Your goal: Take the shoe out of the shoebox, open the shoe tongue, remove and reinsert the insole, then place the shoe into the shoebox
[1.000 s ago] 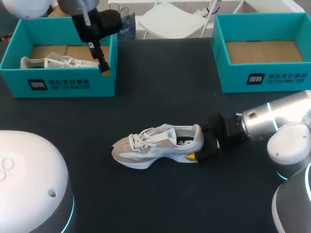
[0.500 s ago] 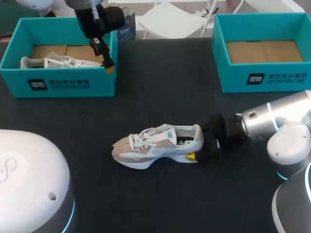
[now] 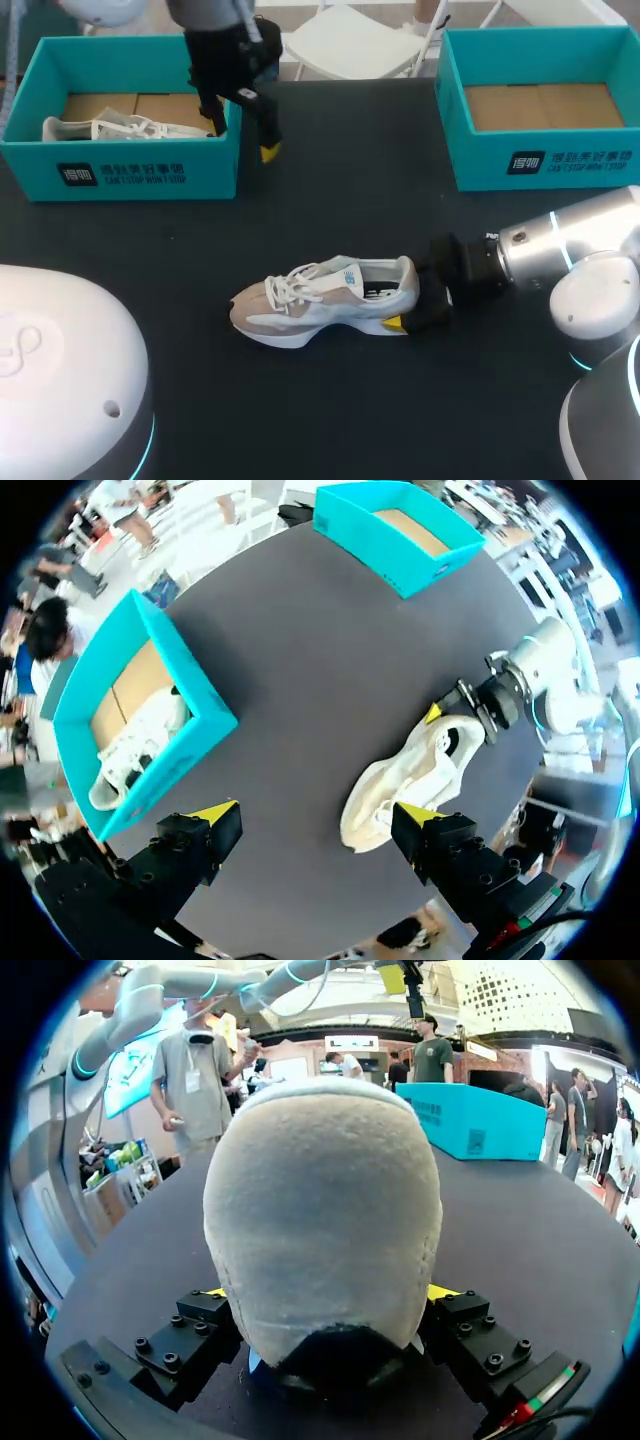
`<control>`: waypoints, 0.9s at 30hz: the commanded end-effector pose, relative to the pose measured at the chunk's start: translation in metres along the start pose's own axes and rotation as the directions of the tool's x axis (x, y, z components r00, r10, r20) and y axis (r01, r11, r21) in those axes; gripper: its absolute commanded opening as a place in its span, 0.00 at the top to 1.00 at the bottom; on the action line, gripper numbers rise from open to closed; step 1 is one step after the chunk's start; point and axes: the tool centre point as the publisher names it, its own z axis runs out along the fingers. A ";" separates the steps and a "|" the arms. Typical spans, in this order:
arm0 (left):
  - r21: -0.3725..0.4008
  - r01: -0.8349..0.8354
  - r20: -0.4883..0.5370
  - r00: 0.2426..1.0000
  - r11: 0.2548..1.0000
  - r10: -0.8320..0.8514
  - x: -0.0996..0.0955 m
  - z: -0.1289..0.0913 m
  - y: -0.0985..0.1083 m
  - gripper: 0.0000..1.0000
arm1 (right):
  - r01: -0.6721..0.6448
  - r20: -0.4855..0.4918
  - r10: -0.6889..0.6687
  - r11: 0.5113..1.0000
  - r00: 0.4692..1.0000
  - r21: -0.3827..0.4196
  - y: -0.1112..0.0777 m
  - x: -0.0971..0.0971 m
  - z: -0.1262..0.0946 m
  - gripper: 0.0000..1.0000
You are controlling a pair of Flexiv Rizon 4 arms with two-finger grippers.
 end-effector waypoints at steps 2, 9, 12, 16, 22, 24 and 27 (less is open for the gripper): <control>-0.006 0.244 0.073 0.967 0.970 -0.243 0.039 0.003 0.009 0.00 | 0.000 -0.001 0.000 1.000 1.000 0.001 -0.002 -0.001 0.007 1.00; -0.016 0.251 0.099 0.963 0.968 -0.249 0.080 0.024 0.027 0.00 | 0.000 -0.001 0.000 1.000 1.000 0.001 -0.002 -0.001 0.007 1.00; 0.001 0.289 0.107 0.952 0.957 -0.287 0.092 0.035 0.034 0.00 | 0.000 -0.001 0.000 1.000 1.000 0.001 -0.002 -0.001 0.007 1.00; -0.021 0.347 0.096 0.934 0.938 -0.344 0.098 0.052 0.035 0.00 | 0.000 -0.001 0.000 1.000 1.000 0.001 -0.002 -0.001 0.007 1.00; -0.062 0.404 0.188 0.903 0.913 -0.386 0.114 0.078 0.038 0.00 | 0.000 -0.001 0.000 1.000 1.000 0.001 -0.002 -0.001 0.007 1.00; -0.062 0.404 0.188 0.903 0.913 -0.386 0.114 0.078 0.038 0.00 | 0.000 -0.001 0.000 1.000 1.000 0.001 -0.002 -0.001 0.007 1.00; -0.062 0.404 0.188 0.903 0.913 -0.386 0.114 0.078 0.038 0.00 | 0.000 -0.001 0.000 1.000 1.000 0.001 -0.002 -0.001 0.007 1.00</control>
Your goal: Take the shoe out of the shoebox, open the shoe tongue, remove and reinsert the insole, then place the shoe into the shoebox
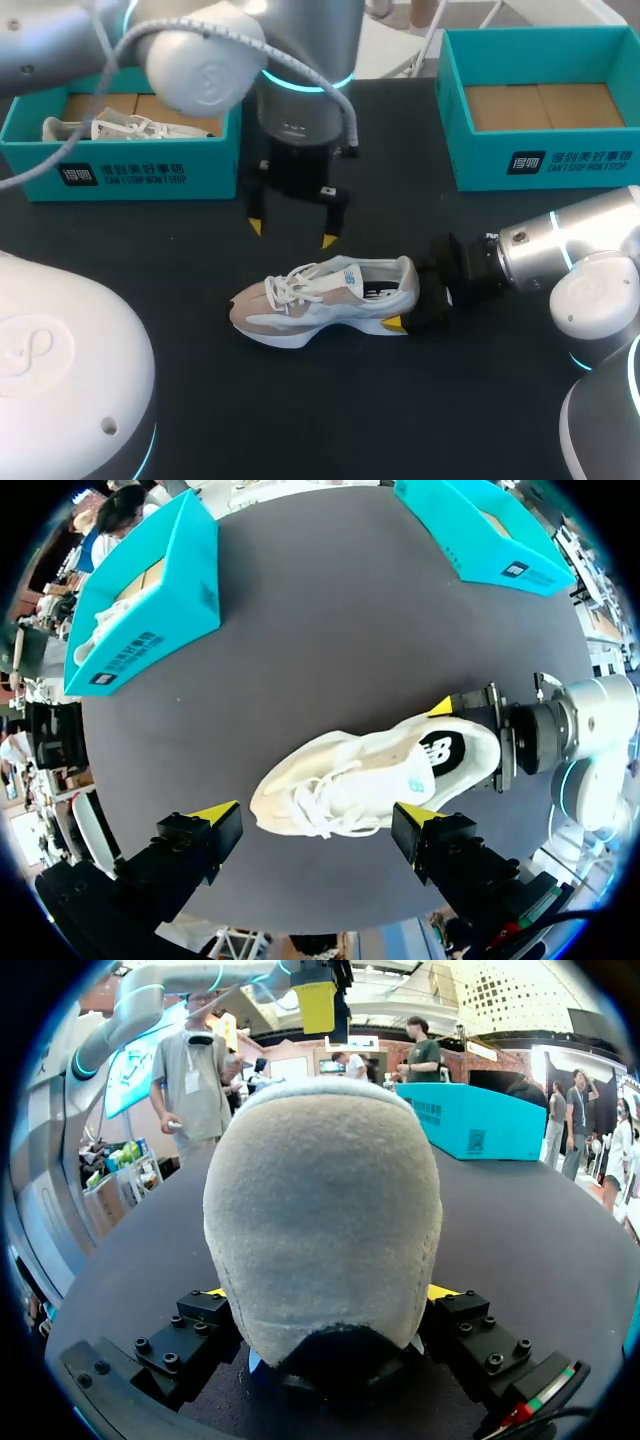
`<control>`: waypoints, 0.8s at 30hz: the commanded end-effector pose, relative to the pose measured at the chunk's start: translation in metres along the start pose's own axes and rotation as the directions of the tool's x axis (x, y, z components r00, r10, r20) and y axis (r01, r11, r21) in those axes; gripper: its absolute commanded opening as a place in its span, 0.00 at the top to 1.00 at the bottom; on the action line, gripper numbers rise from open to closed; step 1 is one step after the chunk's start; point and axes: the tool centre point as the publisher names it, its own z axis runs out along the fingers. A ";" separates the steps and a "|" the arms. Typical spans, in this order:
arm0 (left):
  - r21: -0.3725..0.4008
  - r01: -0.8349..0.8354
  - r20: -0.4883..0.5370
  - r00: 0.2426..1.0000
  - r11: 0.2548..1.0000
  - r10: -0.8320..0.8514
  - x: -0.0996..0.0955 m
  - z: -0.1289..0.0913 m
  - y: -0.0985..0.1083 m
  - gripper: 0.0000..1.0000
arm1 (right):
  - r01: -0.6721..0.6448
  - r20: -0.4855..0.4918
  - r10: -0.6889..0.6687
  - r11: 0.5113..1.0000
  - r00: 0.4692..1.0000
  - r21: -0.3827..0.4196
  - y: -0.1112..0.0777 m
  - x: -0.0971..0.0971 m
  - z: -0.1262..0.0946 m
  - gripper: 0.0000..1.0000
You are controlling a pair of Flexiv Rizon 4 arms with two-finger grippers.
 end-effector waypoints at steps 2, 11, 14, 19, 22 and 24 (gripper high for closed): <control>-0.012 0.000 0.035 0.999 1.000 0.001 0.009 -0.001 -0.006 0.00 | 0.000 -0.001 0.000 1.000 1.000 0.001 -0.002 -0.001 0.007 1.00; -0.026 0.064 0.036 0.997 0.998 -0.063 0.025 0.008 0.002 0.00 | 0.000 -0.001 0.000 1.000 1.000 0.001 -0.002 -0.001 0.007 1.00; -0.018 0.101 0.083 0.992 0.995 -0.099 0.041 0.017 0.009 0.00 | 0.000 -0.001 0.000 1.000 1.000 0.001 -0.002 -0.001 0.007 1.00; -0.072 0.159 0.056 0.986 0.985 -0.155 0.055 0.030 0.005 0.00 | 0.000 -0.001 0.000 1.000 1.000 0.001 -0.002 -0.001 0.007 1.00; -0.084 0.192 0.050 0.981 0.978 -0.189 0.060 0.035 0.004 0.00 | 0.000 -0.001 0.000 1.000 1.000 0.001 -0.002 -0.001 0.007 1.00; -0.087 0.196 0.053 0.980 0.977 -0.192 0.063 0.037 0.005 0.00 | 0.000 -0.001 0.000 1.000 1.000 0.001 -0.002 -0.001 0.007 1.00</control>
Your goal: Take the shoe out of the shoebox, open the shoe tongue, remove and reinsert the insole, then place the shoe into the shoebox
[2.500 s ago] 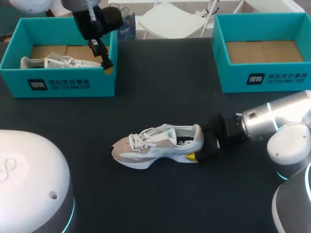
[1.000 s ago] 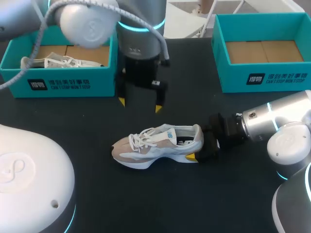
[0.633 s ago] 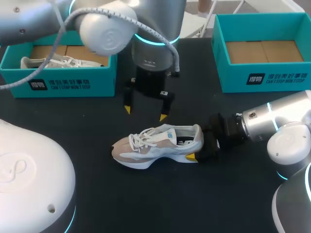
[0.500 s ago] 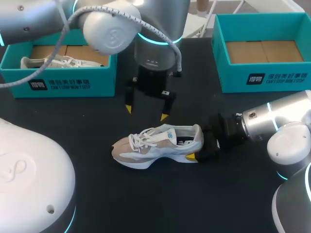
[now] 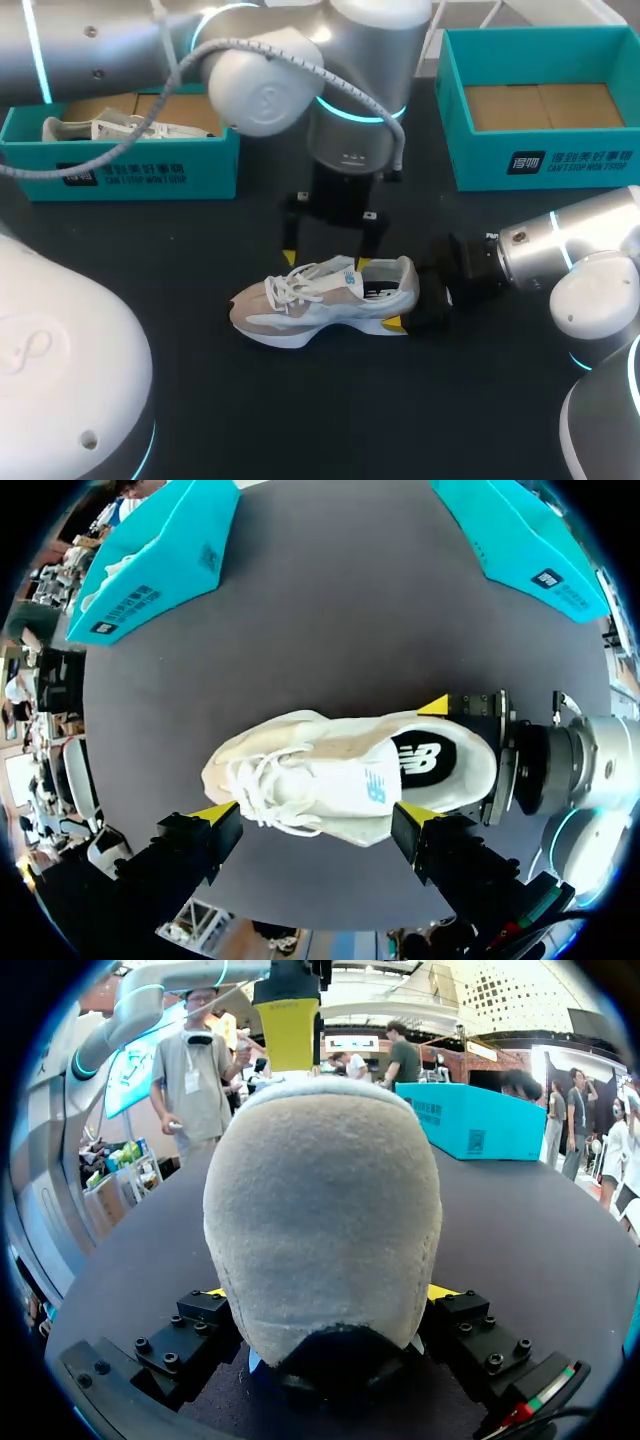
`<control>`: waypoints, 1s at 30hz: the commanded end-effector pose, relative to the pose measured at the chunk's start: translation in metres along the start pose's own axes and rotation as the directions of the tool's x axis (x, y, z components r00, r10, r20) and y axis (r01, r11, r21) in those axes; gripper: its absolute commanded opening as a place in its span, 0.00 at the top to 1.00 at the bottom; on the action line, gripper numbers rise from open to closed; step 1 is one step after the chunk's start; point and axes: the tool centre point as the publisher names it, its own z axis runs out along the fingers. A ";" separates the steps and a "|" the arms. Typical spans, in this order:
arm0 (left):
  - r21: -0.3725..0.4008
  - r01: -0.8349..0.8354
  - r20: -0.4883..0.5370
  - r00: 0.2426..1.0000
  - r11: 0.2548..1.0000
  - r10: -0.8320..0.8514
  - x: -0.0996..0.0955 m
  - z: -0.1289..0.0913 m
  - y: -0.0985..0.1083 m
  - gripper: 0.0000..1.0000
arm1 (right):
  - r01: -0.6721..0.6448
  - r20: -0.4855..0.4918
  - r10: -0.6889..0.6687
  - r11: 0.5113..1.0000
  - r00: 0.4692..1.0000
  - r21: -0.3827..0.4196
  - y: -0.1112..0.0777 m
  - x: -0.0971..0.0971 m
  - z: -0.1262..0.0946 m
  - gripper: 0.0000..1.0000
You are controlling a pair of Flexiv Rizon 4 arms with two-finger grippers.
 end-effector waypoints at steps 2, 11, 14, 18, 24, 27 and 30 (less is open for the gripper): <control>-0.028 0.013 0.015 1.000 1.000 -0.013 0.016 0.009 -0.005 0.00 | 0.000 -0.001 0.000 1.000 1.000 0.001 -0.002 -0.001 0.007 1.00; 0.004 0.042 0.044 0.998 0.999 -0.042 0.031 0.020 -0.008 0.00 | 0.000 -0.001 0.000 1.000 1.000 0.001 -0.002 -0.001 0.007 1.00; 0.009 0.049 0.044 0.998 0.999 -0.049 0.034 0.024 -0.011 0.00 | 0.000 -0.001 0.000 1.000 1.000 0.001 -0.002 -0.001 0.007 1.00; 0.012 0.055 0.056 0.997 0.998 -0.056 0.036 0.032 -0.012 0.00 | 0.000 -0.001 0.000 1.000 1.000 0.001 -0.002 -0.001 0.007 1.00; 0.014 0.071 0.103 0.992 0.997 -0.072 0.038 0.051 -0.015 0.00 | 0.000 -0.001 0.000 1.000 1.000 0.001 -0.002 -0.001 0.007 1.00; 0.010 0.082 0.121 0.989 0.997 -0.083 0.036 0.058 -0.016 0.00 | 0.000 -0.001 0.000 1.000 1.000 0.001 -0.002 -0.001 0.007 1.00; 0.006 0.087 0.131 0.988 0.996 -0.087 0.035 0.063 -0.016 0.00 | 0.000 -0.001 0.000 1.000 1.000 0.001 -0.002 -0.001 0.007 1.00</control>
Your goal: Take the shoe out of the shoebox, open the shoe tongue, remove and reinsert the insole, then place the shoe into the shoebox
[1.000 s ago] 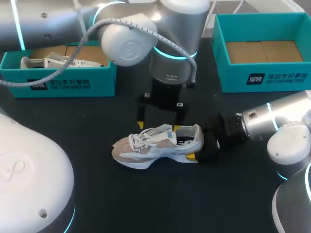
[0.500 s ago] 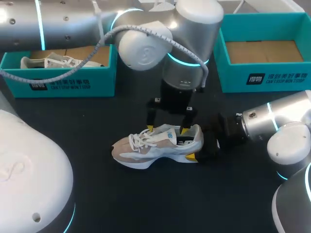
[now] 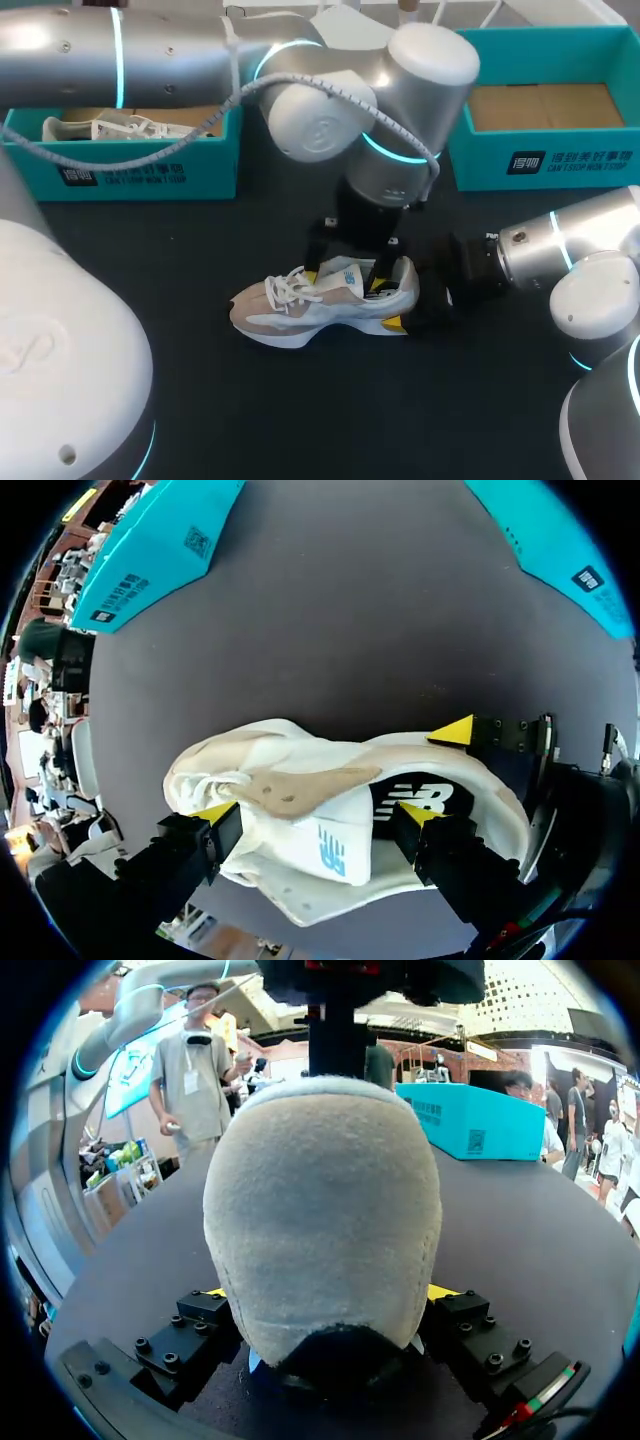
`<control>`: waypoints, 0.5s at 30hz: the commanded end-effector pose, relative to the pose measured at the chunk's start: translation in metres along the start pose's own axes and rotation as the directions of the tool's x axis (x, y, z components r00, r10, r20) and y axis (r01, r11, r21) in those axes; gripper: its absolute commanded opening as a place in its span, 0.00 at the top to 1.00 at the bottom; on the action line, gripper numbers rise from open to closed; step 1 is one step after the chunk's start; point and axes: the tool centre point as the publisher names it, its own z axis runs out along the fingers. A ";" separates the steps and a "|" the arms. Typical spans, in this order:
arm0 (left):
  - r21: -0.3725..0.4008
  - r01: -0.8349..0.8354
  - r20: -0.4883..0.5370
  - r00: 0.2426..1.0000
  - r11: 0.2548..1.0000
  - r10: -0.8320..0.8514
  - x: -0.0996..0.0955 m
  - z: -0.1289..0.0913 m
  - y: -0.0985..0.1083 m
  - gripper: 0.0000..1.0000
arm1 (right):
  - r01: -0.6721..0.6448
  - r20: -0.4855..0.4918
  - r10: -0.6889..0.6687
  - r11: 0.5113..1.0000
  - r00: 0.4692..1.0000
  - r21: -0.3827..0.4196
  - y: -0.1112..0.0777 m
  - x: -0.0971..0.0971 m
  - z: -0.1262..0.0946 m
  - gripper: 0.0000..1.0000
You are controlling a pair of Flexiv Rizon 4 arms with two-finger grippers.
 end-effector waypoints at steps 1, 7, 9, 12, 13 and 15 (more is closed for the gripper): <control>-0.004 0.002 0.031 1.000 1.000 -0.002 0.006 0.008 -0.002 0.00 | 0.000 -0.001 0.000 1.000 1.000 0.001 -0.002 -0.001 0.007 1.00; -0.007 0.008 0.059 0.998 1.000 -0.008 -0.006 0.014 0.001 0.00 | 0.000 -0.001 0.000 1.000 1.000 0.001 -0.002 -0.001 0.007 1.00; -0.012 0.016 0.066 0.998 1.000 -0.015 -0.016 0.012 0.003 0.00 | 0.000 -0.001 0.000 1.000 1.000 0.001 -0.002 -0.001 0.007 1.00; 0.002 0.026 0.079 0.997 1.000 -0.027 -0.027 0.008 0.007 0.00 | 0.000 -0.001 0.000 1.000 1.000 0.001 -0.002 -0.001 0.007 1.00; 0.005 0.031 0.081 0.996 0.999 -0.032 -0.031 0.006 0.008 0.00 | 0.000 -0.001 0.000 1.000 1.000 0.001 -0.002 -0.001 0.007 1.00; 0.011 0.036 0.085 0.996 0.999 -0.037 -0.038 0.003 0.010 0.00 | 0.000 -0.001 0.000 1.000 1.000 0.001 -0.002 -0.001 0.007 1.00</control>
